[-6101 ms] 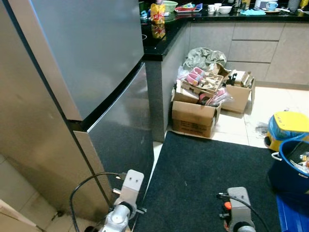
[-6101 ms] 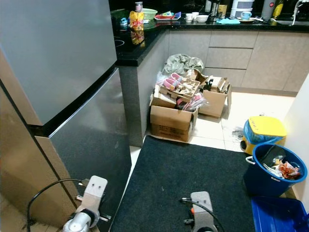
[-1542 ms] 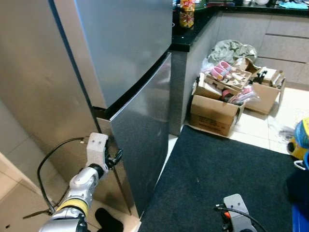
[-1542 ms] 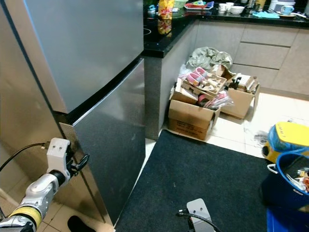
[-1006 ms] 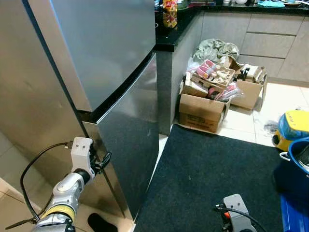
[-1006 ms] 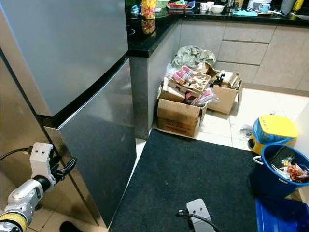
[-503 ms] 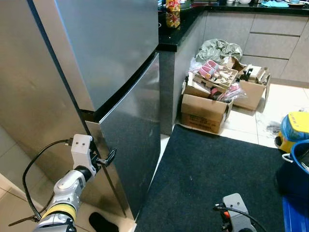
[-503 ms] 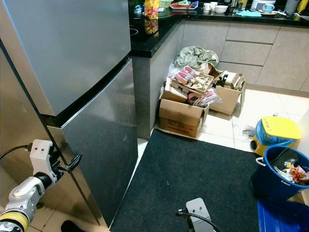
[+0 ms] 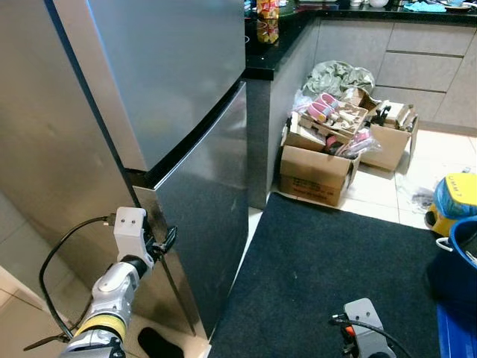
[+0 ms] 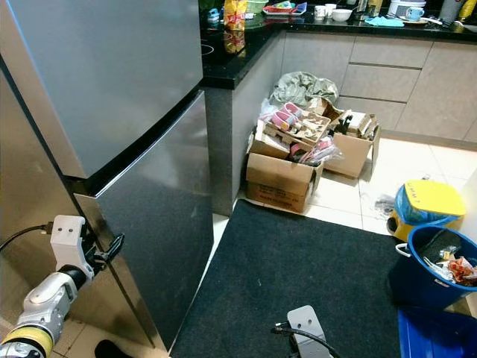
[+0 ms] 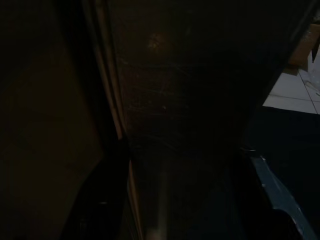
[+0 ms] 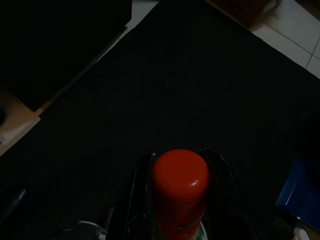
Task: Restocking fridge
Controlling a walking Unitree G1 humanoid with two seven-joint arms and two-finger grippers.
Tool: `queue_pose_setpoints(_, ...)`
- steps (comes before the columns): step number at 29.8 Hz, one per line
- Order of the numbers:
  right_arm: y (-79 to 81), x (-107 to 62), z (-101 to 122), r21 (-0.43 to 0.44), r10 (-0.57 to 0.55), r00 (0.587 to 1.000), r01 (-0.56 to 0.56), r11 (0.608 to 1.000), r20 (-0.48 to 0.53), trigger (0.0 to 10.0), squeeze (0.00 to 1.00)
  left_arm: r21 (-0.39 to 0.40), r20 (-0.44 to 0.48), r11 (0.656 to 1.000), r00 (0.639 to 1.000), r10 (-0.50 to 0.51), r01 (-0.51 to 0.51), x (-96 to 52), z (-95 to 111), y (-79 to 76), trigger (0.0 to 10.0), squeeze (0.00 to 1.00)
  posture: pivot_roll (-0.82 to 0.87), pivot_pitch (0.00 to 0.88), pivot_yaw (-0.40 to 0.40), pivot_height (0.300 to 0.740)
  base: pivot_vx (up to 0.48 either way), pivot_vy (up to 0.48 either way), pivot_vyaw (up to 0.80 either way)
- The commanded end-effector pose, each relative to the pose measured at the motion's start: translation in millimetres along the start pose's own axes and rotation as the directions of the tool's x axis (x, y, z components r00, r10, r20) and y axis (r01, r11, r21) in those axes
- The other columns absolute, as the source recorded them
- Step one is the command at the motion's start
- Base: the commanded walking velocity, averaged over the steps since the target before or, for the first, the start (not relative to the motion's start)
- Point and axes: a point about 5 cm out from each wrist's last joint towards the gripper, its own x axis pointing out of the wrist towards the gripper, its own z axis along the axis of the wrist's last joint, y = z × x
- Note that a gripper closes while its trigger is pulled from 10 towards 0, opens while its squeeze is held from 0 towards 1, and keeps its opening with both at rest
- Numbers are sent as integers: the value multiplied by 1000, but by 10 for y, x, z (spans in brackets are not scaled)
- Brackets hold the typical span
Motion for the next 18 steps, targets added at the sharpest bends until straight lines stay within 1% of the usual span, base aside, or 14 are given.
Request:
queue_pose_setpoints(1, 11, 0, -7, 13, 0, 1000, 0, 1000, -6, 10000, 0, -14, 5, 1000, 1000, -16, 16, 48, -5, -97, 0, 0, -91, 49, 8, 740, 0, 0, 0)
queue_pose_setpoints(4, 9, -1, -11, 13, 0, 1000, 0, 1000, -7, 10000, 0, -12, 6, 1000, 1000, -18, 18, 53, -4, -110, 0, 0, -90, 50, 8, 740, 0, 0, 0)
queue_pose_setpoints(5, 8, -3, -14, 13, 0, 1000, 1, 1000, -8, 10000, 0, -18, 11, 1000, 1000, -25, 25, 63, 0, -130, 3922, 0, -89, 50, 7, 740, 0, 0, 0)
queue_pose_setpoints(7, 7, -3, -17, 13, 0, 1000, 1, 1000, -9, 10000, 0, -22, 15, 999, 999, -30, 30, 69, 3, -145, 3922, 0, -89, 50, 7, 740, 0, 0, 0)
queue_pose_setpoints(9, 7, -3, -17, 13, 0, 1000, 1, 1000, -10, 10000, 0, -27, 23, 998, 998, -61, 62, 85, 6, -201, 3725, 0, -87, 51, 6, 740, 0, 0, 0)
queue_pose_setpoints(10, 10, -1, -13, 13, 1, 1000, -1, 1000, -9, 10000, 0, -33, 24, 992, 992, -124, 124, 99, -13, -301, 0, 0, -88, 51, 6, 740, 0, 0, 0)
queue_pose_setpoints(11, 12, -1, -12, 13, 1, 1000, -1, 1000, -8, 10000, 0, -40, 23, 986, 986, -163, 164, 107, -26, -366, 2039, 0, -88, 51, 6, 740, 0, 0, 0)
queue_pose_setpoints(12, 12, -1, -12, 13, 1, 1000, -1, 1000, -8, 10000, 0, -40, 23, 986, 986, -163, 164, 107, -26, -366, 2039, 0, -88, 51, 6, 740, 0, 0, 0)
queue_pose_setpoints(13, 13, -1, -11, 14, 2, 1000, -2, 1000, -8, 10000, 0, -45, 20, 978, 979, -203, 204, 113, -39, -426, 4196, 0, -88, 53, 7, 740, 0, 0, 0)
queue_pose_setpoints(14, 14, -1, -10, 14, 2, 1000, -2, 1000, -7, 10000, 0, -48, 17, 969, 970, -242, 243, 116, -51, -485, 7412, 0, -88, 53, 7, 740, 0, 0, 0)
queue_pose_setpoints(15, 15, 0, -8, 14, 2, 1000, -2, 1000, -7, 10000, 0, -50, 13, 957, 959, -284, 284, 119, -61, -548, 10000, 0, -88, 52, 7, 740, 0, 0, 0)
queue_pose_setpoints(18, 15, 0, -7, 14, 3, 1000, -3, 1000, -7, 10000, 0, -51, 10, 950, 951, -308, 308, 121, -67, -584, 10000, 0, -88, 53, 6, 740, 0, 0, 0)
